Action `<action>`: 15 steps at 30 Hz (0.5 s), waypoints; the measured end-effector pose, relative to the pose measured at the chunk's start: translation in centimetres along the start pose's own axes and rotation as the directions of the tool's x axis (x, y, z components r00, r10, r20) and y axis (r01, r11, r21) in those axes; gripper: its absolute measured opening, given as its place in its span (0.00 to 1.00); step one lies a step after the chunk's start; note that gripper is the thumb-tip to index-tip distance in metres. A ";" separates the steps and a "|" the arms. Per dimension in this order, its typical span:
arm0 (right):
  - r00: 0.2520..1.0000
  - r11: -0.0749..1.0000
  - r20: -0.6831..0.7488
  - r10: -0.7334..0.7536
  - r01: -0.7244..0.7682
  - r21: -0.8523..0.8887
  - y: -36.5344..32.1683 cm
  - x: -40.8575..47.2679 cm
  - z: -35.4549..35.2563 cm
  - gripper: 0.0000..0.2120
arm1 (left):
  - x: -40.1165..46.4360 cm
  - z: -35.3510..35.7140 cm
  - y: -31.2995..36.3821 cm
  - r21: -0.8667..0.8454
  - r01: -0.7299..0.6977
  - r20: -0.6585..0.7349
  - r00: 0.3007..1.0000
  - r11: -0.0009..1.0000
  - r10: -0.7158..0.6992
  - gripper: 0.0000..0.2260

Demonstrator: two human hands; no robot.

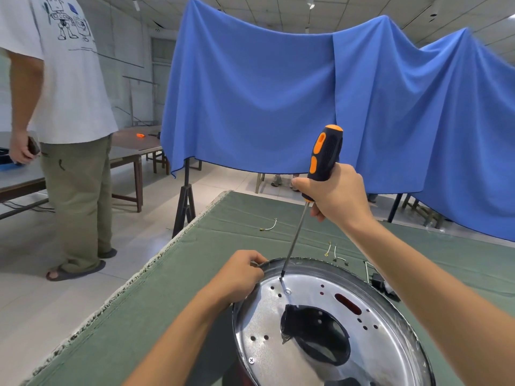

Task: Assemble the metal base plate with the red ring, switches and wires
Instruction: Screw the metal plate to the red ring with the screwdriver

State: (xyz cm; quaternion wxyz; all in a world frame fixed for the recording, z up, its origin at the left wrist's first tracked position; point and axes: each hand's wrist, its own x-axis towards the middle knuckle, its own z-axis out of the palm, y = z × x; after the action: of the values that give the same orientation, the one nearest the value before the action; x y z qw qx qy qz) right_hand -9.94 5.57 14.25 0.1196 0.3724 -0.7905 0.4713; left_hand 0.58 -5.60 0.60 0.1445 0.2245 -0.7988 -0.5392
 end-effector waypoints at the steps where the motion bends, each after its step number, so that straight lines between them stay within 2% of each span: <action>1: 1.000 1.000 -0.004 0.008 -0.009 -0.030 0.0 0.0 0.0 0.15 | 0.0 0.0 0.0 -0.001 -0.001 -0.002 1.000 1.000 0.001 0.13; 5: 0.995 0.959 -0.087 0.038 -0.061 -0.276 0.1 0.1 0.4 0.25 | -0.1 0.1 0.1 0.006 -0.010 -0.015 1.000 1.000 0.010 0.14; 7: 0.995 0.954 -0.093 0.040 -0.066 -0.294 0.2 0.1 0.4 0.28 | -0.2 0.2 0.2 0.007 -0.016 -0.015 1.000 1.000 0.016 0.14; 8: 0.997 0.969 -0.056 0.052 -0.064 -0.240 0.2 0.0 0.3 0.27 | -0.2 0.2 0.3 0.009 -0.019 -0.014 1.000 1.000 0.019 0.14; 10: 0.992 0.996 0.090 0.086 -0.088 0.016 0.0 -0.1 -0.3 0.21 | -0.2 0.2 0.4 0.009 -0.023 -0.009 1.000 1.000 0.023 0.13; 12: 0.951 0.948 0.276 0.138 -0.208 0.241 -0.3 0.0 -1.3 0.12 | -0.2 0.1 0.4 0.009 -0.025 -0.006 1.000 1.000 0.025 0.13; 15: 0.896 0.905 0.408 0.173 -0.308 0.293 -0.4 0.2 -2.4 0.05 | -0.1 0.1 0.3 0.014 -0.023 -0.005 1.000 1.000 0.023 0.13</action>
State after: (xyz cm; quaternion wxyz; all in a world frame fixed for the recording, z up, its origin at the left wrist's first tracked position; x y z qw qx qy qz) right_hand -10.18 7.37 15.89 -0.1611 0.3679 -0.7424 0.5362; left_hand 0.55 -5.37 0.83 0.1512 0.2176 -0.8048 -0.5311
